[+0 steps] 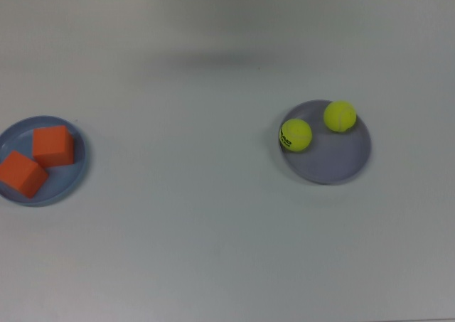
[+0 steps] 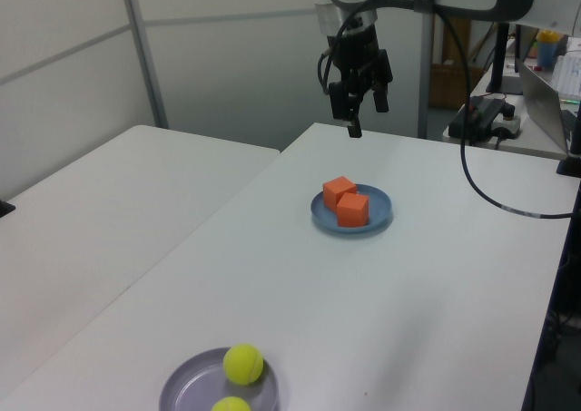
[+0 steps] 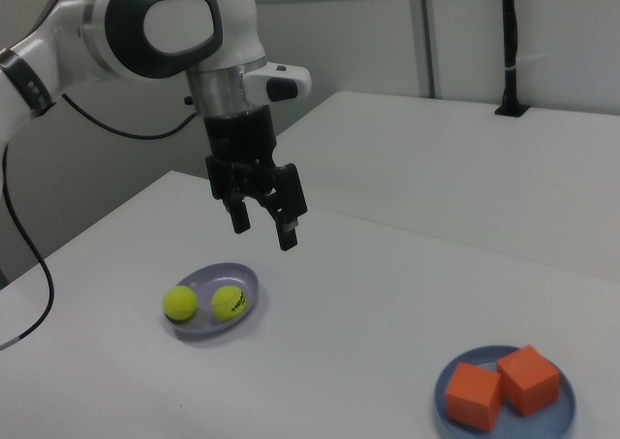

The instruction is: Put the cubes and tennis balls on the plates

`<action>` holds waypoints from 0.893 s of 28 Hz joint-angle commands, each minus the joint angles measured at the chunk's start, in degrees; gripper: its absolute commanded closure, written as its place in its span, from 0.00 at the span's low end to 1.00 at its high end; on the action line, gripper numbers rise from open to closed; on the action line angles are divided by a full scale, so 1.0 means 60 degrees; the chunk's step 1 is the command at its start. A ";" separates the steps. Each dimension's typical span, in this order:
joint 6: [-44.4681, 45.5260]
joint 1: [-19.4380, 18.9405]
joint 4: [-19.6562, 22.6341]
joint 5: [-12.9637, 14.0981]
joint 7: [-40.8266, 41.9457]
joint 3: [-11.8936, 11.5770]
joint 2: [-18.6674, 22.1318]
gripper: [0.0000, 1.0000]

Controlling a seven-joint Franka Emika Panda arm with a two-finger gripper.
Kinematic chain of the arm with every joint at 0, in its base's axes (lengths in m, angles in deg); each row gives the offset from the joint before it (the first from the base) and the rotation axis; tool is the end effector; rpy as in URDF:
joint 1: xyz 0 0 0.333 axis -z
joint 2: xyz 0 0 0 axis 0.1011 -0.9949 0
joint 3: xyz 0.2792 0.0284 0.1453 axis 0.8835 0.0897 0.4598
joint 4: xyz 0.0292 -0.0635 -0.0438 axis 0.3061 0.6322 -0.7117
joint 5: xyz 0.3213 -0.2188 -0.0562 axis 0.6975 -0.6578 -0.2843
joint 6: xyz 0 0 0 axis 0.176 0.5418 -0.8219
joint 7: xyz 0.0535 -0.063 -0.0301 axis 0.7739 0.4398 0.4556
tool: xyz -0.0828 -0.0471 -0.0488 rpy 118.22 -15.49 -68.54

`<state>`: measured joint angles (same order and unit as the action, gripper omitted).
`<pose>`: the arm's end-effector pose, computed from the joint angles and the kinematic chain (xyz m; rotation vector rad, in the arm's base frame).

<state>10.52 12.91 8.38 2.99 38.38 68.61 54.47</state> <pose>0.5611 0.0492 0.6578 3.0196 0.1245 -0.2106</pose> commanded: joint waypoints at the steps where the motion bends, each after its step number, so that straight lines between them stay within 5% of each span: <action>1: -0.0025 0.0001 0.0306 0.0220 -0.0177 -0.0009 0.0290 0.00; 25: 0.0048 0.0016 0.0350 0.0279 -0.0177 -0.0023 0.0496 0.00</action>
<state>10.52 12.98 8.41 2.99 38.38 68.61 55.84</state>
